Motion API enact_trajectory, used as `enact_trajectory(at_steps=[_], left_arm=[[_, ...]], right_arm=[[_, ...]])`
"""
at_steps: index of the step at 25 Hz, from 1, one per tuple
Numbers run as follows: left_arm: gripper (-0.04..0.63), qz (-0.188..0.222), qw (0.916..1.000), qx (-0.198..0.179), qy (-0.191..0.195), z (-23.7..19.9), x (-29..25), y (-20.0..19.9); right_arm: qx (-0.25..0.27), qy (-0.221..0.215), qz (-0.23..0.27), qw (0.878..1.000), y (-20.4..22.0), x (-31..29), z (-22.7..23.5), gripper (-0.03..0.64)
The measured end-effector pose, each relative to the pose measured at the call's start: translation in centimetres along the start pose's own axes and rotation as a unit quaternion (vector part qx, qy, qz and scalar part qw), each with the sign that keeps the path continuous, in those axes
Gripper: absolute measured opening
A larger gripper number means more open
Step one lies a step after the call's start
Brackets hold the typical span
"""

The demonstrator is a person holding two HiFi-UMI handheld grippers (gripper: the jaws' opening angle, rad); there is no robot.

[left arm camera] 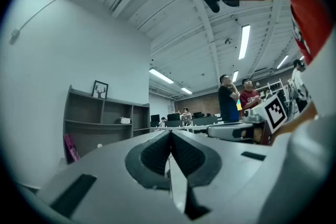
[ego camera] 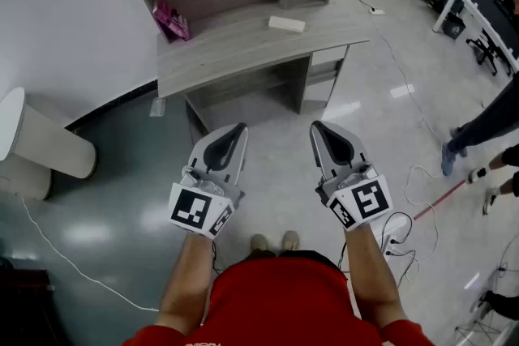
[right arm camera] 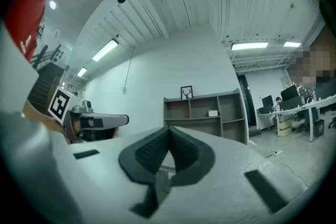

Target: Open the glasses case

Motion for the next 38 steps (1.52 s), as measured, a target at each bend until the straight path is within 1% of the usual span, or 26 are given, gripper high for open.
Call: enact_trajectory(at_steps=[7,13,17,22,25,29,35,38], left_arm=[[0.008,-0.004,1.0,-0.001,0.0,1.1,-1.3,0.4],[0.008,-0.009,0.9999,-0.009,-0.004,2.3,-3.3,0.8],[0.008,-0.015,0.9998,-0.011,-0.007,2.7,-4.9,1.7],[0.008,-0.016,0.9998,-0.009,-0.011,2.1,-7.4,2.7],[0.008,-0.014,0.9998,-0.007,-0.009,0.7,-9.5,3.9],[0.008,-0.012,0.9998,0.004,-0.014,-2.6,-12.8,6.4],[0.008,-0.006,0.9998,0.02,-0.009,-8.6,-19.4,9.7],[0.008,-0.009,0.9998,0.018,-0.003,-12.4,-22.9,11.6]], right_arm=[[-0.018,0.004,0.011,1.0,0.1,1.0,1.9,0.003],[-0.024,-0.001,0.02,1.0,0.2,1.9,4.3,0.003],[-0.018,-0.005,0.018,1.0,0.7,1.8,6.5,0.003],[-0.015,-0.004,0.016,1.0,1.1,0.7,9.1,0.003],[-0.013,-0.003,0.015,1.0,2.0,-1.1,10.7,0.003],[-0.006,-0.006,0.007,1.0,3.8,-4.6,12.9,0.003],[0.01,-0.002,-0.008,1.0,5.9,-11.7,17.3,0.003],[0.018,-0.006,-0.017,1.0,7.4,-16.3,19.4,0.003]])
Point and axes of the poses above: the fingertips, and each gripper's own axes: x backward along the fingers, z to its right, y out of its underside, the point moved 10 cm from there along x, backward along the fingers, and after that the axes turned 9 degrees about z, right-handed, at the moved point
